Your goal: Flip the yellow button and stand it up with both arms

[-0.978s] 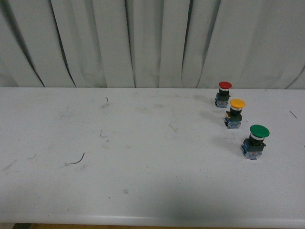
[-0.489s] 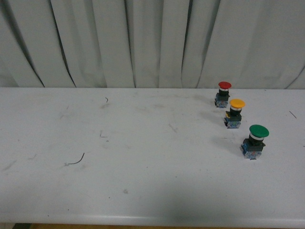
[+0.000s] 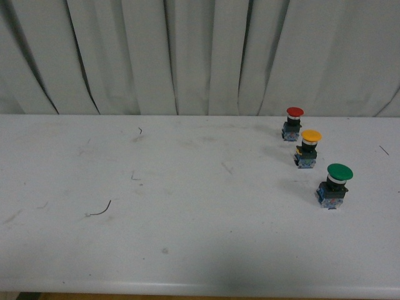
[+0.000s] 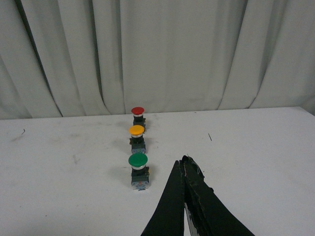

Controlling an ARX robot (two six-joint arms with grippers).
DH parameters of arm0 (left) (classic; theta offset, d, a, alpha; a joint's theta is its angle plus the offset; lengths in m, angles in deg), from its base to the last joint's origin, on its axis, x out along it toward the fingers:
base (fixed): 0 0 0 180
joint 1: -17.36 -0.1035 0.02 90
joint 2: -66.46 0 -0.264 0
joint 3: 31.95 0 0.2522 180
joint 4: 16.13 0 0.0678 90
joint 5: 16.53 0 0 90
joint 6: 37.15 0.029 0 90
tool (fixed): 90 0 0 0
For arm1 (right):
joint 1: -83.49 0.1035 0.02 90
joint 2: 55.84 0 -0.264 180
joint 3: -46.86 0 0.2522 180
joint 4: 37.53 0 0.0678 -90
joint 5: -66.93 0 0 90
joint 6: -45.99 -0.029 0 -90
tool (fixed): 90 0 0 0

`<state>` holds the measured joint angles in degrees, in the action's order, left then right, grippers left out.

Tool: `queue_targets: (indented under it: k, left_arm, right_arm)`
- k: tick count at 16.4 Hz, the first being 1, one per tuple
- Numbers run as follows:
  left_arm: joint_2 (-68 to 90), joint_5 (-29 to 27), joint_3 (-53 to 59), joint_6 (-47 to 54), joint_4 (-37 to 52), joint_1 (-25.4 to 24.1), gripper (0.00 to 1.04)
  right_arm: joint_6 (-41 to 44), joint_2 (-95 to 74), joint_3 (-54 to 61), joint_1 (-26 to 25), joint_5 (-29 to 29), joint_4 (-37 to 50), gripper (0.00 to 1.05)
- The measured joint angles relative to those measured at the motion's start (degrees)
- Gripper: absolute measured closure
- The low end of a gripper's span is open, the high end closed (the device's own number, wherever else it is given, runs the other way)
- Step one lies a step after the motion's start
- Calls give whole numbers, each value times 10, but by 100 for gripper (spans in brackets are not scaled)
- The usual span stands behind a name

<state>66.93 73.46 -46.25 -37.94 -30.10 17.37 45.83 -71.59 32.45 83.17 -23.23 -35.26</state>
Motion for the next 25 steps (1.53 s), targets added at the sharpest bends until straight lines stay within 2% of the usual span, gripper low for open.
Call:
queue_targets:
  k: [6,7,11,12,14,19,25]
  left_arm:
    - [0,0,0,0,0,0,7]
    - [0,0,0,0,0,0,7]
    - [0,0,0,0,0,0,7]
    - [0,0,0,0,0,0,7]
    - [0,0,0,0,0,0,7]
    - [0,0,0,0,0,0,7]
    - [0,0,0,0,0,0,7]
  right_arm:
    - [0,59,0,0,0,-62,103]
    - [0,157,0,0,2,-157,103]
    - [0,155,0,0,2,-162,103]
    - [0,155,0,0,2,-162,94]
    - [0,155,0,0,2,-162,65]
    - [0,155,0,0,2,-162,6]
    - [0,155,0,0,2,-162,6]
